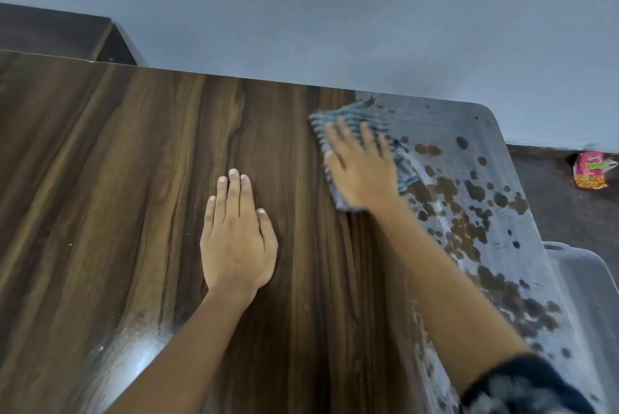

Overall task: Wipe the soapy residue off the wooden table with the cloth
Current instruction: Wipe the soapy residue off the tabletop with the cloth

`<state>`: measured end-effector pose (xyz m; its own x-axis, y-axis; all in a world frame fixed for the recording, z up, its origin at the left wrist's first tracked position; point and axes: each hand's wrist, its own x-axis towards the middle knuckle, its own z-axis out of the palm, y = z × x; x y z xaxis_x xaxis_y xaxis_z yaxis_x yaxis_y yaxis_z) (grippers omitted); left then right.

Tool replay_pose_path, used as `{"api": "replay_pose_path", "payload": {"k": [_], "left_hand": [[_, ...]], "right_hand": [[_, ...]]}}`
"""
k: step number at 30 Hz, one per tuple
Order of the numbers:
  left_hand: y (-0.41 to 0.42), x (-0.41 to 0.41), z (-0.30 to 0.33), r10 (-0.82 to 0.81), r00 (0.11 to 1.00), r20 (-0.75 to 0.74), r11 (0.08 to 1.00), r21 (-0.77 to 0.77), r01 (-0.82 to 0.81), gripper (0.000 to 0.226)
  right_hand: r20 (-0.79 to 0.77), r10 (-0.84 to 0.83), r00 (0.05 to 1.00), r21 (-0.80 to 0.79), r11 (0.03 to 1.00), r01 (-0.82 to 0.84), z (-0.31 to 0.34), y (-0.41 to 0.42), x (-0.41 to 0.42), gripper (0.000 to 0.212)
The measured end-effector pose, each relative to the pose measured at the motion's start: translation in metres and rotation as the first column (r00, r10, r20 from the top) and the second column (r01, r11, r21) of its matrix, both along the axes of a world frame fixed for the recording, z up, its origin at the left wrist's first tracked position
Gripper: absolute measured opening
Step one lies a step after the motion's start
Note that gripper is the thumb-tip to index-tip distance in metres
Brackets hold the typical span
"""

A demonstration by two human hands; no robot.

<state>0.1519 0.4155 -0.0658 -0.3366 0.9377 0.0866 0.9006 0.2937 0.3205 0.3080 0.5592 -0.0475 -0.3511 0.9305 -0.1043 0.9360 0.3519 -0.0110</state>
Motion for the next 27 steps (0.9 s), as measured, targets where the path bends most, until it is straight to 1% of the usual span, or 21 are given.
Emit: {"api": "replay_pose_path", "payload": {"k": [2,3,4,5,6,8,11,13,14,16,18,20,21,23,25,27], "left_hand": [[0.000,0.000,0.000,0.000,1.000,-0.006,1.000,0.000,0.000,0.057],[0.000,0.000,0.000,0.002,1.000,-0.006,1.000,0.003,-0.002,0.058],[0.000,-0.001,-0.001,0.003,1.000,-0.006,1.000,0.006,-0.003,0.060],[-0.001,0.000,-0.001,0.003,1.000,-0.007,1.000,0.008,-0.003,0.061],[-0.001,0.000,-0.002,0.003,1.000,-0.009,1.000,0.009,-0.002,0.061],[-0.001,0.000,-0.002,-0.001,1.000,-0.006,1.000,0.011,0.001,0.060],[-0.002,0.000,0.000,0.005,1.000,0.009,1.000,0.008,-0.005,0.058],[-0.002,0.001,0.001,0.010,1.000,0.015,1.000,0.007,-0.010,0.058],[-0.002,0.001,0.002,0.011,1.000,0.017,1.000,0.008,-0.011,0.058],[-0.001,0.001,0.003,0.010,1.000,0.024,1.000,0.010,-0.010,0.054],[-0.001,0.000,0.003,0.010,1.000,0.030,1.000,0.003,-0.010,0.052],[-0.001,0.000,0.002,0.011,1.000,0.023,1.000,-0.003,-0.011,0.053],[-0.001,0.000,0.003,0.011,1.000,0.017,1.000,-0.008,-0.011,0.053],[-0.001,-0.001,0.003,0.013,1.000,0.011,1.000,-0.015,-0.012,0.053],[-0.002,0.000,0.003,0.010,1.000,0.013,1.000,-0.016,-0.010,0.053],[-0.003,0.000,0.004,0.005,1.000,0.020,1.000,-0.013,-0.005,0.054]], "right_hand": [[-0.056,-0.161,0.985,-0.059,0.986,0.158,0.004,0.034,-0.003,0.053],[-0.090,-0.221,0.971,-0.105,0.972,0.211,0.006,0.049,-0.012,0.053],[-0.103,-0.242,0.965,-0.138,0.964,0.227,0.006,0.059,-0.024,0.053],[-0.100,-0.224,0.969,-0.148,0.967,0.208,0.006,0.064,-0.038,0.054],[-0.095,-0.173,0.980,-0.142,0.977,0.158,0.004,0.064,-0.049,0.054],[-0.102,-0.022,0.995,-0.099,0.995,0.012,0.003,0.043,-0.062,0.054],[-0.121,0.192,0.974,-0.028,0.980,-0.197,-0.002,-0.022,-0.046,0.054],[-0.134,0.275,0.952,-0.002,0.961,-0.278,0.002,-0.073,-0.022,0.057],[-0.128,0.281,0.951,-0.012,0.958,-0.285,0.004,-0.088,-0.008,0.057],[-0.097,0.246,0.964,-0.024,0.968,-0.250,0.005,-0.091,0.016,0.054],[-0.074,0.136,0.988,-0.007,0.991,-0.136,0.004,-0.069,0.019,0.050],[-0.079,0.000,0.997,0.002,1.000,0.000,0.000,-0.039,0.000,0.050],[-0.088,-0.040,0.995,-0.014,0.999,0.039,-0.001,-0.027,-0.014,0.050],[-0.112,-0.038,0.993,-0.060,0.998,0.031,-0.003,-0.017,-0.044,0.051],[-0.136,0.034,0.990,-0.065,0.997,-0.043,-0.003,-0.027,-0.060,0.051],[-0.137,0.118,0.984,-0.043,0.991,-0.125,-0.003,-0.052,-0.057,0.051]]}}
